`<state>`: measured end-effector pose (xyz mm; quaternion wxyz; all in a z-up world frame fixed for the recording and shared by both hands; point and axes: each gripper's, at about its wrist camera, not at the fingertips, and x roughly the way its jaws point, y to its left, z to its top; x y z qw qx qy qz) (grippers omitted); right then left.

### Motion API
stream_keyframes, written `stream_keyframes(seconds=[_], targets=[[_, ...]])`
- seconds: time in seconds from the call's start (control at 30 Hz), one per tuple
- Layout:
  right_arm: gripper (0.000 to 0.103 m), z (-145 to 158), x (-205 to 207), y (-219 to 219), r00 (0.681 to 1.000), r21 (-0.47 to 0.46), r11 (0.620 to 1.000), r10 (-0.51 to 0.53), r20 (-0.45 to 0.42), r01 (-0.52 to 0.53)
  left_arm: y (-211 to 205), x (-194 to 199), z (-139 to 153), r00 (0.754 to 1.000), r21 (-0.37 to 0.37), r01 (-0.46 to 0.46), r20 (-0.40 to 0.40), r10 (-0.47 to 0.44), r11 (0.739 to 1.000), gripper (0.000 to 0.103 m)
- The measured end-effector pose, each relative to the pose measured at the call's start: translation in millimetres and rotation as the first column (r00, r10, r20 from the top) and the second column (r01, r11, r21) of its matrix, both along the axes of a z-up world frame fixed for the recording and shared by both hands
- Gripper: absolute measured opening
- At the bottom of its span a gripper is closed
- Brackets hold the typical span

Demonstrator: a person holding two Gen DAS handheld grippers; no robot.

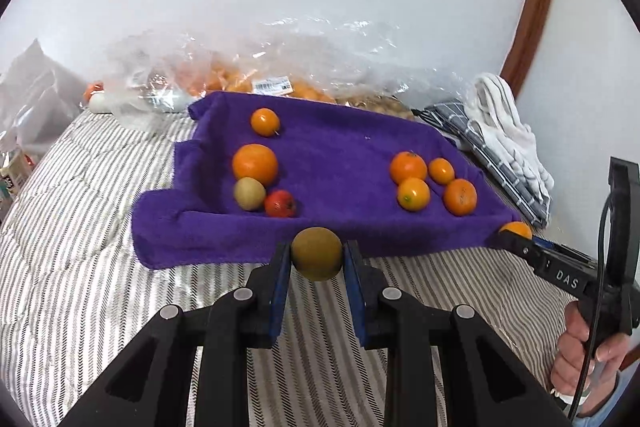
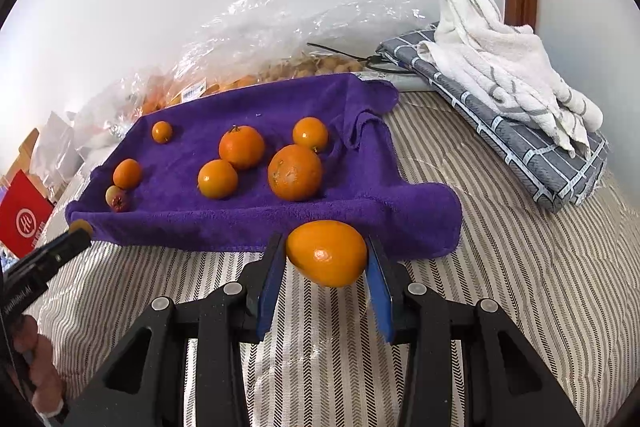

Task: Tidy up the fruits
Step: 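Hold the orange in the right tool while the left tool grasps a kiwi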

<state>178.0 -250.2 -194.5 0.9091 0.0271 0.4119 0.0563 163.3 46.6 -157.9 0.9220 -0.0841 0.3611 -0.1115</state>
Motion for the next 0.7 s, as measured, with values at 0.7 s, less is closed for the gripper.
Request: stream_keyframes(seconds=[0.7], targets=[[0.04, 13, -12, 5, 0.993, 0.126, 0.987, 0.095, 0.076, -0.104, 11, -13, 10, 0.99, 0.05, -0.103, 0.103, 0.098, 0.993, 0.025]])
